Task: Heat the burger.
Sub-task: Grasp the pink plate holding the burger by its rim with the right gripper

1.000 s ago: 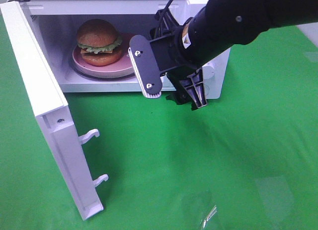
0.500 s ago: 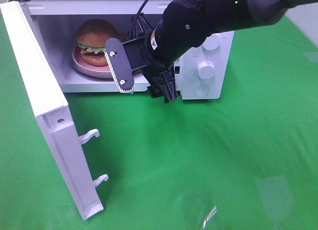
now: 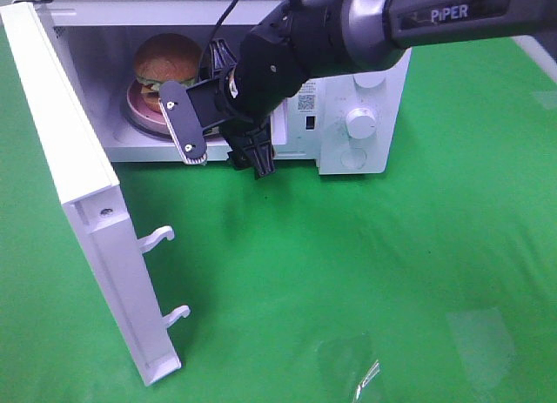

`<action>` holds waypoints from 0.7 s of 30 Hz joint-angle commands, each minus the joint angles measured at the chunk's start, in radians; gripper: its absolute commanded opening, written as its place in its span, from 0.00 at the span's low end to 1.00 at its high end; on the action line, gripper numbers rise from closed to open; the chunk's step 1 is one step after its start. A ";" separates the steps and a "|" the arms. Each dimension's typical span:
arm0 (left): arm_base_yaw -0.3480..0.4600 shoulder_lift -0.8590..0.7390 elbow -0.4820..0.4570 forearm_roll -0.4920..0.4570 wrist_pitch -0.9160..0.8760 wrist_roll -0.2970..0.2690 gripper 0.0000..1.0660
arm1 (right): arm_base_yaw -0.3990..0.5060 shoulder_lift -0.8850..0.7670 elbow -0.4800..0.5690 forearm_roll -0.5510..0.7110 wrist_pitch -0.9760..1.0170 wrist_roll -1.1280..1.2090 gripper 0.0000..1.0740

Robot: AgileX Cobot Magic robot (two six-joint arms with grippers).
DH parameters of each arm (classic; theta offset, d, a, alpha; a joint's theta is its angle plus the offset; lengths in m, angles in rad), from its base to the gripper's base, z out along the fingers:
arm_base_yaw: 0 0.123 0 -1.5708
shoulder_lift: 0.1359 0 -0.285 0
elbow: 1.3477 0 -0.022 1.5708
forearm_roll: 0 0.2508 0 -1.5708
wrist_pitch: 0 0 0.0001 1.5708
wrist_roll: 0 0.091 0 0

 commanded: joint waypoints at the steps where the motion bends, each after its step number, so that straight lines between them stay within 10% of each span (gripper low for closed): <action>1: 0.000 -0.015 0.001 -0.002 -0.012 -0.001 0.94 | 0.003 0.027 -0.043 -0.005 0.003 0.005 0.74; 21: 0.000 -0.015 0.001 -0.002 -0.012 -0.001 0.94 | 0.002 0.212 -0.244 0.050 -0.014 0.033 0.71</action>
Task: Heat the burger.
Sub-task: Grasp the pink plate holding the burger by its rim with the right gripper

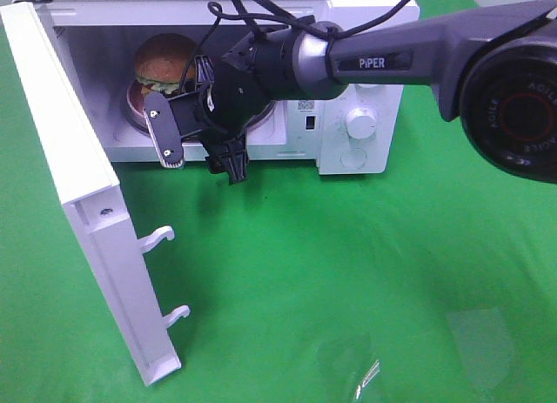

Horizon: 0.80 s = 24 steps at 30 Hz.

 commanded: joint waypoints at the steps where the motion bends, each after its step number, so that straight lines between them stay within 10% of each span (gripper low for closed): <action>1: 0.000 -0.015 0.001 -0.002 -0.012 -0.001 0.94 | 0.002 0.017 -0.017 0.020 -0.032 0.007 0.71; 18: 0.000 -0.015 0.001 -0.002 -0.012 -0.001 0.94 | 0.000 0.073 -0.024 0.046 -0.126 0.008 0.68; 24: 0.000 -0.015 0.001 -0.002 -0.012 -0.001 0.94 | 0.000 0.071 -0.024 0.092 -0.140 0.008 0.51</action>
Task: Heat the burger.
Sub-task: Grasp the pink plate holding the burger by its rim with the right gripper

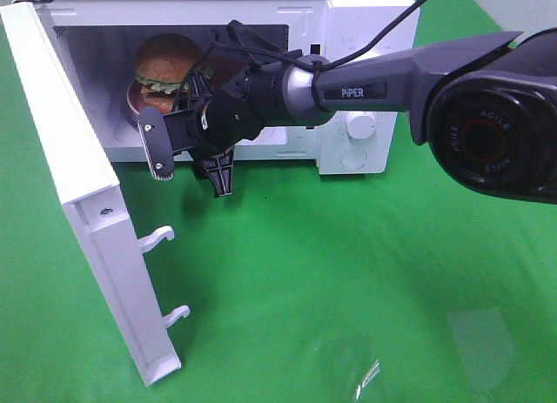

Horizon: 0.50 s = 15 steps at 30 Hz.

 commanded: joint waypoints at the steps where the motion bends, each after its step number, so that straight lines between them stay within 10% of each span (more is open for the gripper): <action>1: 0.000 -0.015 0.001 -0.002 -0.012 -0.001 0.94 | 0.000 -0.008 -0.006 0.033 -0.005 0.007 0.51; 10: 0.000 -0.015 0.001 -0.002 -0.012 -0.001 0.94 | 0.003 -0.023 -0.006 0.066 0.017 0.007 0.00; 15: 0.000 -0.015 0.001 -0.002 -0.012 -0.001 0.94 | 0.010 -0.050 -0.006 0.065 0.071 -0.001 0.00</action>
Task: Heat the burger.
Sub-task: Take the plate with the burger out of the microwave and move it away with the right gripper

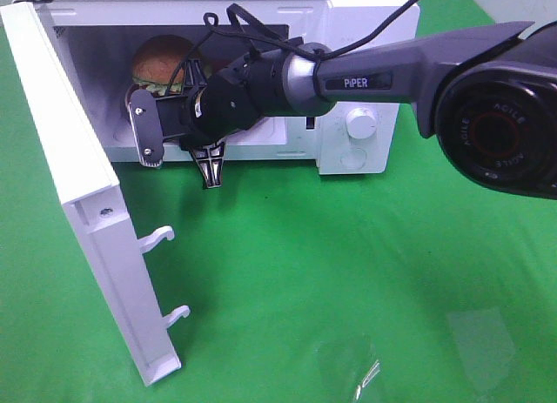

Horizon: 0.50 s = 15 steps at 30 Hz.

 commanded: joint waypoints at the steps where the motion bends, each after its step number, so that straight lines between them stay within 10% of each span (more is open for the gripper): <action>1: 0.000 -0.015 0.001 -0.002 -0.012 -0.001 0.94 | 0.003 -0.018 -0.003 -0.001 0.069 -0.001 0.00; 15: 0.000 -0.015 0.001 -0.002 -0.012 -0.001 0.94 | 0.008 -0.066 -0.001 0.026 0.224 -0.062 0.00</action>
